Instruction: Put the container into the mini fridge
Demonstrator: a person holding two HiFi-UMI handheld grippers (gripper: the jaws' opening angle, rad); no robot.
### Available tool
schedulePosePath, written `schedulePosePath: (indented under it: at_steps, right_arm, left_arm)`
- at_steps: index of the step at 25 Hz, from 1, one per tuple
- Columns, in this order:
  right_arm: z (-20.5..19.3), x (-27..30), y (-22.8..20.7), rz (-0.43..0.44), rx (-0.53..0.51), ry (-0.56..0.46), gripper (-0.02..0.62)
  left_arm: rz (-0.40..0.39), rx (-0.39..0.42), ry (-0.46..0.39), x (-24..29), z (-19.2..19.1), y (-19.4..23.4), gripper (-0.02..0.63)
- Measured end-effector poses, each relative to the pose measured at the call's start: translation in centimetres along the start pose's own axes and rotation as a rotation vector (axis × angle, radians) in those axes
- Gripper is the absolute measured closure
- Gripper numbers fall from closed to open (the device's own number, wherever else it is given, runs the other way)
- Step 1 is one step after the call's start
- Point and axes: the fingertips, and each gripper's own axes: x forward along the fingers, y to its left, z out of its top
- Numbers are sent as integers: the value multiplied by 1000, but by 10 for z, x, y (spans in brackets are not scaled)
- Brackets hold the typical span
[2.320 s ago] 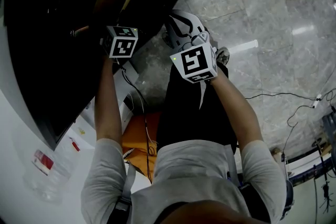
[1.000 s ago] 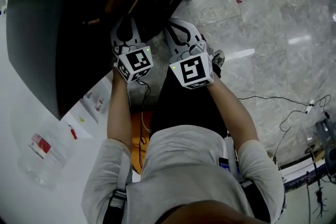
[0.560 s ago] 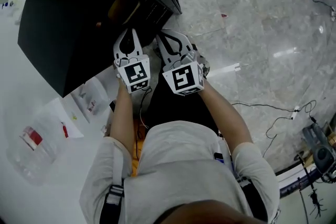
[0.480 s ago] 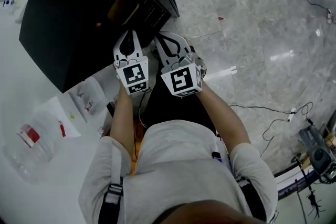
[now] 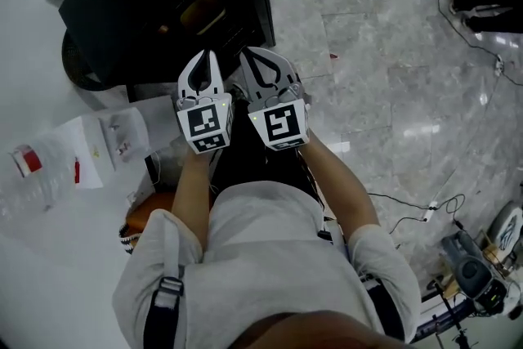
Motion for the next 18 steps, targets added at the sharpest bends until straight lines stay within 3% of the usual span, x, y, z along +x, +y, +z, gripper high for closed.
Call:
schedulePosePath:
  at_steps: [7, 18]
  right_arm:
    - [44, -49, -5, -47, -13, -58, 557]
    - [113, -94, 41, -7, -53, -122, 558]
  left_arm:
    - [38, -27, -45, -65, 46, -23, 594]
    - [34, -51, -125, -147, 85, -23, 594]
